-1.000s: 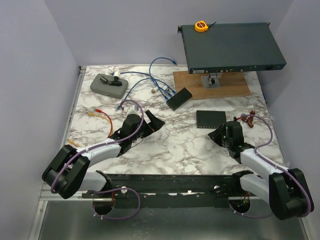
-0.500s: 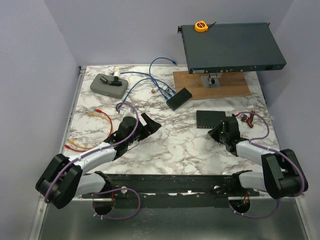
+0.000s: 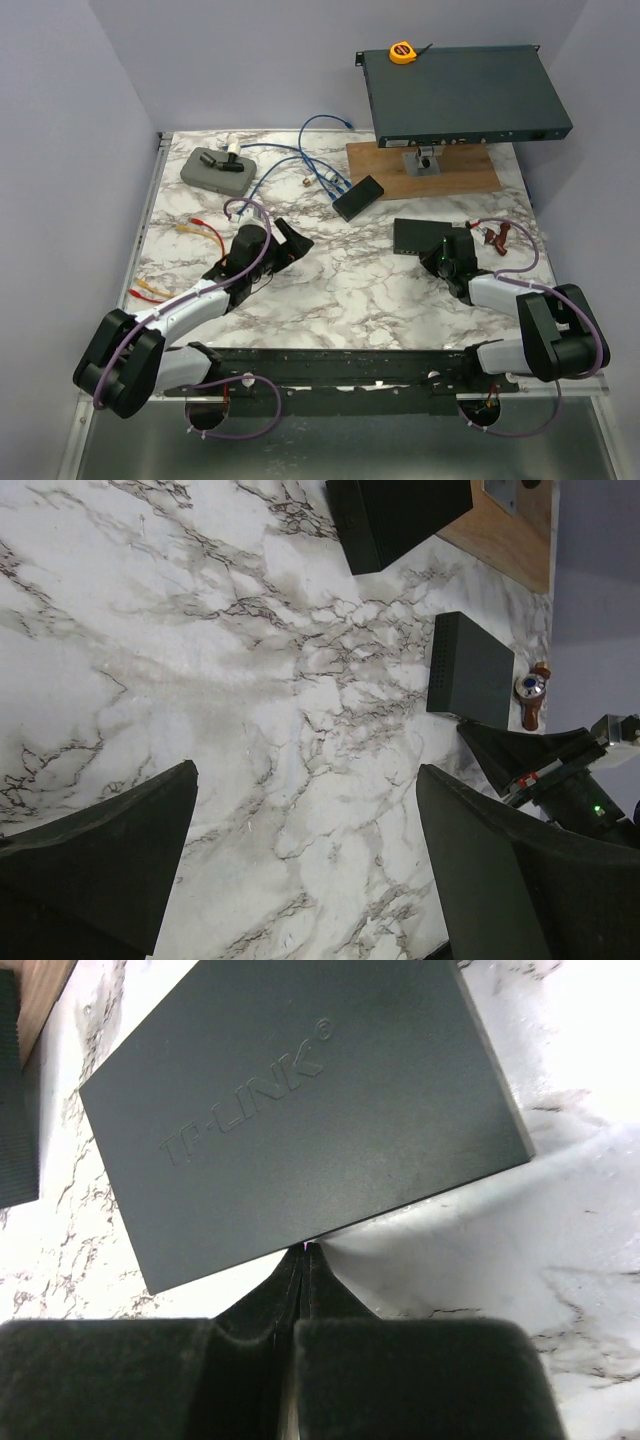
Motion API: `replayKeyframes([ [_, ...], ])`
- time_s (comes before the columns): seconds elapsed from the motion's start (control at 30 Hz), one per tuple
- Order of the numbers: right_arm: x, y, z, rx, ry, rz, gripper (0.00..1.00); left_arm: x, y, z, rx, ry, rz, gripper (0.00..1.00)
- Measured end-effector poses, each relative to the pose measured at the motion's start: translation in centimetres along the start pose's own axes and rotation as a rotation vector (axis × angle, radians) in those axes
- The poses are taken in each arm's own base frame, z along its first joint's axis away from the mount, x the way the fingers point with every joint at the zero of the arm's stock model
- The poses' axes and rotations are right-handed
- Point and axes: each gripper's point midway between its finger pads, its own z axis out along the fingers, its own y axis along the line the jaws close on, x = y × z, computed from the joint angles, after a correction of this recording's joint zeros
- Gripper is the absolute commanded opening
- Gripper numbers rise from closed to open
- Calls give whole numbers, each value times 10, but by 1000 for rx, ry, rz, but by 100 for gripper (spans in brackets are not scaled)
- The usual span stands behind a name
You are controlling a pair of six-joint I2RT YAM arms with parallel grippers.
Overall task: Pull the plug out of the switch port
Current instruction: Move the switch port to the center of the board.
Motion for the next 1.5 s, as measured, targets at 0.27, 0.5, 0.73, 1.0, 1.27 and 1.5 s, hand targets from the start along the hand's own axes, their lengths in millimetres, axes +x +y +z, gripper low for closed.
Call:
replayKeyframes([
  [0.27, -10, -9, 1, 41, -39, -18, 1, -4, 7, 3, -10, 10, -17, 89],
  [0.5, -11, 10, -10, -31, -48, -82, 14, -2, 3, 4, 16, 17, -28, 93],
  [0.73, 11, 101, -52, -321, -58, -226, 35, -1, 7, 4, 40, -10, -94, 98],
  [1.0, 20, 112, -31, -313, -30, -254, 40, -4, 23, 9, -11, -42, -149, 98],
  [1.27, 17, 139, -5, -352, -59, -228, 45, -38, -29, 33, 48, -47, -121, 91],
  [1.5, 5, 154, 23, -386, -173, -114, 51, 4, 12, 25, -23, 57, -164, 90],
])
